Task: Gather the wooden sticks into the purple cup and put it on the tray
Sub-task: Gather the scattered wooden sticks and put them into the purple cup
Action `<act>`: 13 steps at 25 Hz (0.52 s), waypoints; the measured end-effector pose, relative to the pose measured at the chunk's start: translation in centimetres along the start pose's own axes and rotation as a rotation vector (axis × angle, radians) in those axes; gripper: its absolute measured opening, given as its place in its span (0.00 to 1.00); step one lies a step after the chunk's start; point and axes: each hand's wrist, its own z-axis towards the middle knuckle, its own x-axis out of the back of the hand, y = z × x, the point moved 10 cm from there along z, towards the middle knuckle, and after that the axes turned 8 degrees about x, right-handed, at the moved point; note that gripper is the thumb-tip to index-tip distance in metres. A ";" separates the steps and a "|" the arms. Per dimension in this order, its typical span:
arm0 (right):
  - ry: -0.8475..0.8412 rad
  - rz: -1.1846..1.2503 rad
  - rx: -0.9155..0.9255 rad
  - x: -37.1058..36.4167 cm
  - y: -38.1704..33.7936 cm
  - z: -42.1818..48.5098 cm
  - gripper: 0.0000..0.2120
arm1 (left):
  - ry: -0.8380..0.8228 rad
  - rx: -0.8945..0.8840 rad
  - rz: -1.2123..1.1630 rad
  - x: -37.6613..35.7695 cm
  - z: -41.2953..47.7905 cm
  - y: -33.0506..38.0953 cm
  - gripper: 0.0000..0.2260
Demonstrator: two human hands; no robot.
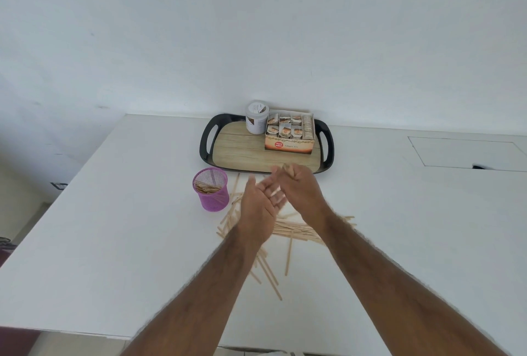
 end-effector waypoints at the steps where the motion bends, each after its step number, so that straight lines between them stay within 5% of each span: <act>1: 0.054 0.172 -0.014 0.1 -0.3 0.1 0.22 | -0.055 0.076 -0.087 -0.2 -0.2 -1.8 0.30; 6: 0.112 0.504 0.031 -1.2 -1.5 0.6 0.20 | -0.234 0.178 -0.436 -2.1 -0.5 -3.6 0.30; 13: 0.283 0.438 0.015 0.2 -0.7 -0.1 0.23 | -0.181 0.103 -0.335 -2.5 -0.5 -1.5 0.18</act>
